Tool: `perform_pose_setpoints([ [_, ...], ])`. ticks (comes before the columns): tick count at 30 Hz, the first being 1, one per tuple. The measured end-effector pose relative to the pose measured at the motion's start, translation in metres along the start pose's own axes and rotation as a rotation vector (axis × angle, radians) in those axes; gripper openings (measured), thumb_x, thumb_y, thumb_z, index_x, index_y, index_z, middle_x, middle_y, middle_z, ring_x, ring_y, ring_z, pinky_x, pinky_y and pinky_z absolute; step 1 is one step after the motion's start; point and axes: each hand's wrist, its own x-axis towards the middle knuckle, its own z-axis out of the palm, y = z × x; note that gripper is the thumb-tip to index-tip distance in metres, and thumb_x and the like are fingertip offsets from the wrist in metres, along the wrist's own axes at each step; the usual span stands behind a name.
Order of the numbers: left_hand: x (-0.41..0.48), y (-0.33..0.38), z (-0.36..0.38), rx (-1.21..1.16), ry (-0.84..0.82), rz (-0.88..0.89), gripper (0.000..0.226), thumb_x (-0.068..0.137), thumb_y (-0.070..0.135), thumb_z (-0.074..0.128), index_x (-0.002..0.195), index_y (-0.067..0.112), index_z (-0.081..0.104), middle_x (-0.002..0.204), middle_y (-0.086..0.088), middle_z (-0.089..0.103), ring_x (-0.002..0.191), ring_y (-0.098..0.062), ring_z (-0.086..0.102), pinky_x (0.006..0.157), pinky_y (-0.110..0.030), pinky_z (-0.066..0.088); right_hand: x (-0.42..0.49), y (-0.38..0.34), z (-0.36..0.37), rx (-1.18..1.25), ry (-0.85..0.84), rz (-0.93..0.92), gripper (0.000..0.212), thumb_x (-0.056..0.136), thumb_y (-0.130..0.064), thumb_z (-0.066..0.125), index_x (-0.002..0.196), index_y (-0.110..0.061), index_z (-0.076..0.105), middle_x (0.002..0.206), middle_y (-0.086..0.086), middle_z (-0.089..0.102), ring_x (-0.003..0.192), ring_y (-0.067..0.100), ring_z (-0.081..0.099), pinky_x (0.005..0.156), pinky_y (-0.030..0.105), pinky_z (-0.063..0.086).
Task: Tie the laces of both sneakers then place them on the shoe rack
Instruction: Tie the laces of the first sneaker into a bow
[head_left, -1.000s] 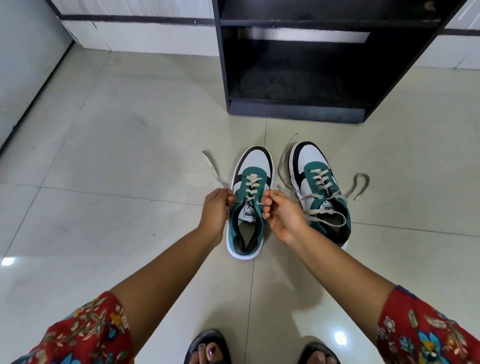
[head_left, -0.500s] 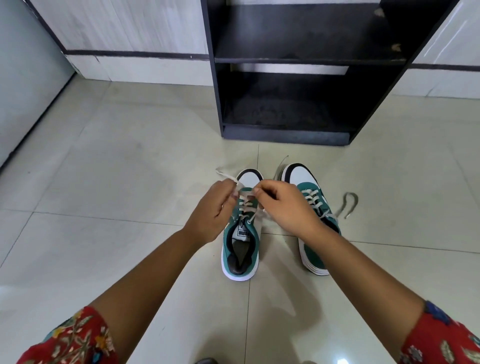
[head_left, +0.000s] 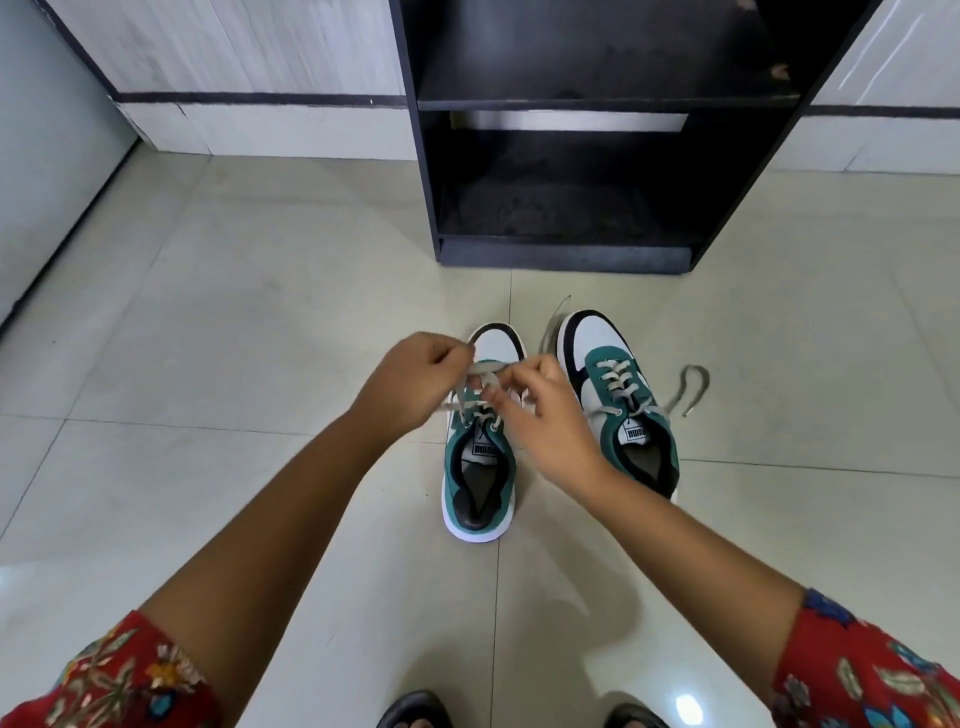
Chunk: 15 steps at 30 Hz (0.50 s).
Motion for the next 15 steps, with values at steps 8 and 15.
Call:
perform_pose_setpoints([
  [8,-0.011,-0.022,-0.001,0.015,0.422,-0.08,0.045,0.084,0.04,0.06,0.053,0.016,0.037,0.046,0.0,0.034,0.048,-0.017,0.031,0.049,-0.028,0.025,0.011,-0.017,-0.058,0.863,0.261,0.33,0.03,0.088,-0.007,0.052,0.059,-0.011,0.058,0.053,0.001,0.062,0.059,0.023,0.059,0.048,0.022,0.051],
  [15,-0.015,-0.055,-0.004,0.418,0.472,-0.126,0.021,0.082,0.031,0.055,0.07,0.014,0.051,0.063,0.003,0.06,0.063,-0.025,0.055,0.056,-0.028,0.035,0.001,0.01,-0.062,-0.764,0.028,0.112,0.009,0.081,-0.018,0.056,0.077,-0.014,0.049,0.076,0.011,0.062,0.072,0.033,0.056,0.059,0.032,0.038],
])
